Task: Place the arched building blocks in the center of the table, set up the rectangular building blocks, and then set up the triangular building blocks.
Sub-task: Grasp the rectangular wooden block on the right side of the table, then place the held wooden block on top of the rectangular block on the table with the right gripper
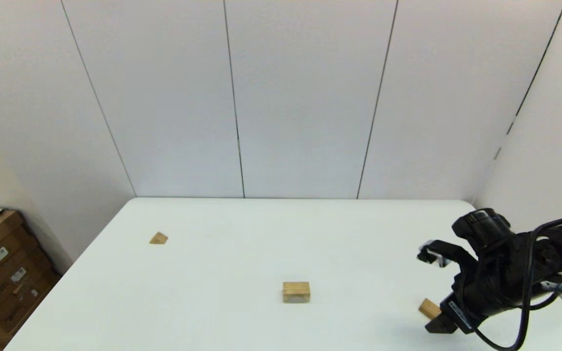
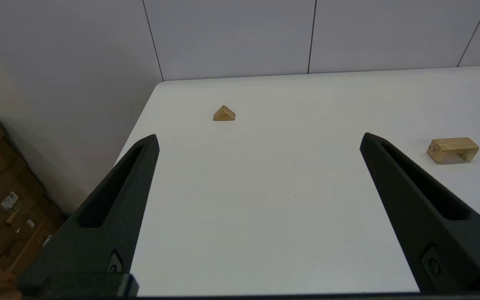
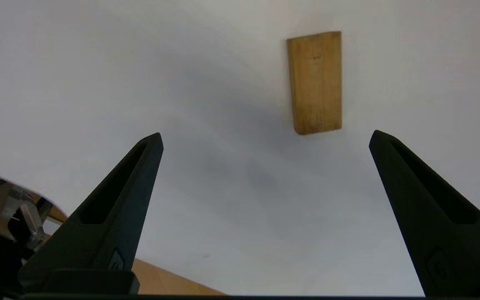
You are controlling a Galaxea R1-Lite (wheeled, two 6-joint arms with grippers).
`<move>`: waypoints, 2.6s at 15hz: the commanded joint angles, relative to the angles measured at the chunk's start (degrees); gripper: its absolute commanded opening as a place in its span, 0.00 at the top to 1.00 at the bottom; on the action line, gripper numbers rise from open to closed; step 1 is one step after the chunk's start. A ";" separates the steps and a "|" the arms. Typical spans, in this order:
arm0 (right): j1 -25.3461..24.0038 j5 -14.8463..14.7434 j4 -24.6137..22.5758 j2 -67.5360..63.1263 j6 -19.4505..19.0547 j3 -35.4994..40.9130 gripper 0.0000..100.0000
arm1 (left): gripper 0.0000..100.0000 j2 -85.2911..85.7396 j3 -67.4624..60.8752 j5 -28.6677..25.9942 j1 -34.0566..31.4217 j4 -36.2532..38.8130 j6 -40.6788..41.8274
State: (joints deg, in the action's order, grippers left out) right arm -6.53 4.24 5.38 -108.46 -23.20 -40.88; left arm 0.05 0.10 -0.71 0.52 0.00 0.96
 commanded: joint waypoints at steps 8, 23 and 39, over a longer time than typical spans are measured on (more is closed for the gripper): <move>4.16 0.06 -0.37 -9.67 -0.09 -4.04 0.00 | 0.00 -0.05 -0.01 0.00 0.00 0.00 0.00; 4.07 -0.20 -2.74 -13.36 -0.27 -4.74 0.00 | 0.00 -0.14 -0.01 0.00 0.00 0.00 0.00; 1.00 1.65 -2.48 -7.82 0.00 -4.83 1.00 | 0.00 -0.05 -0.01 0.00 0.00 0.00 0.00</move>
State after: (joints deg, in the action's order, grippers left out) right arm -2.95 4.51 2.50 -121.14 -23.24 -45.51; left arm 0.00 0.10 -0.68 0.52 0.00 0.96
